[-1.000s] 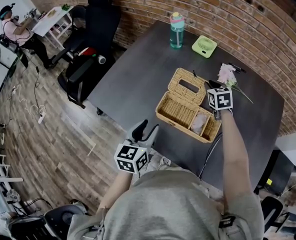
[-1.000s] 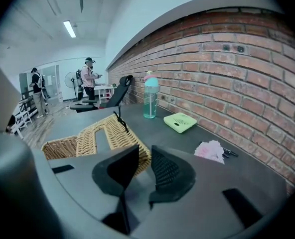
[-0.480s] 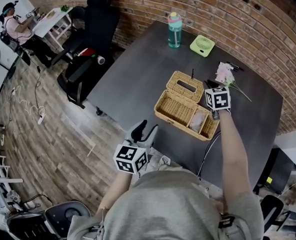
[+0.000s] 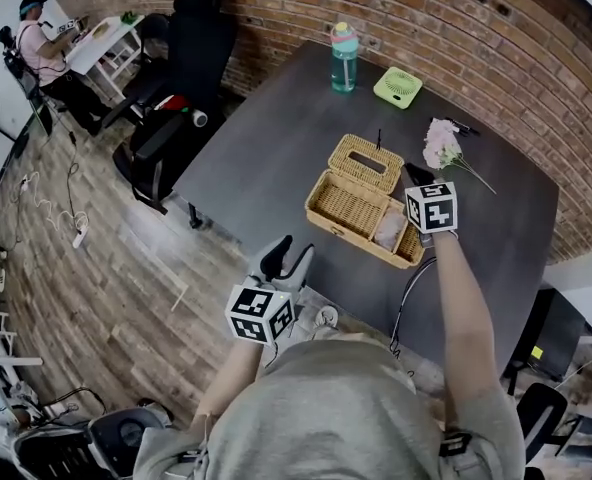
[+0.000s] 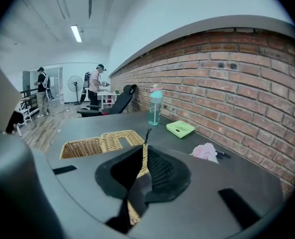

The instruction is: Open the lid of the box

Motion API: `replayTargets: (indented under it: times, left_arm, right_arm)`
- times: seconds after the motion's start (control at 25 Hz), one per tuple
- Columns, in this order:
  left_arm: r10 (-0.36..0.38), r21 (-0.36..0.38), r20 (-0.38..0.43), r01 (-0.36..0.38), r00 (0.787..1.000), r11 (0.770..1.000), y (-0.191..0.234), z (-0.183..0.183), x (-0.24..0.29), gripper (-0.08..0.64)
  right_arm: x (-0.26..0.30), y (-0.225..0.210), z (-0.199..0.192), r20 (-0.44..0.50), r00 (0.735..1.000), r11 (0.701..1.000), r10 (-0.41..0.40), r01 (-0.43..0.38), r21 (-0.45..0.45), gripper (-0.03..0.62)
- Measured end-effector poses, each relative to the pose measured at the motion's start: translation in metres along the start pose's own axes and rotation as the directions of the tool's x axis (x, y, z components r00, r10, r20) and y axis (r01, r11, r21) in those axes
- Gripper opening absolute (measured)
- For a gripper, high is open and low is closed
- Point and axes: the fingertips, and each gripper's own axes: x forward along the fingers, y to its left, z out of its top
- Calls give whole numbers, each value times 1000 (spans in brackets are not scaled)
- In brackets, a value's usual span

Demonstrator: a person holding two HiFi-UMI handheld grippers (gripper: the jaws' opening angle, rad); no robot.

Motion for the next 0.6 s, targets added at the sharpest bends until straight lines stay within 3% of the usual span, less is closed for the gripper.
replayTargets:
  times: [0.6]
  left_arm:
    - [8,41,26,-9,1000,999,-41,-19,-58,137]
  right_arm:
    - [-112,82,-14,106,992,998,67,-64,-26,5]
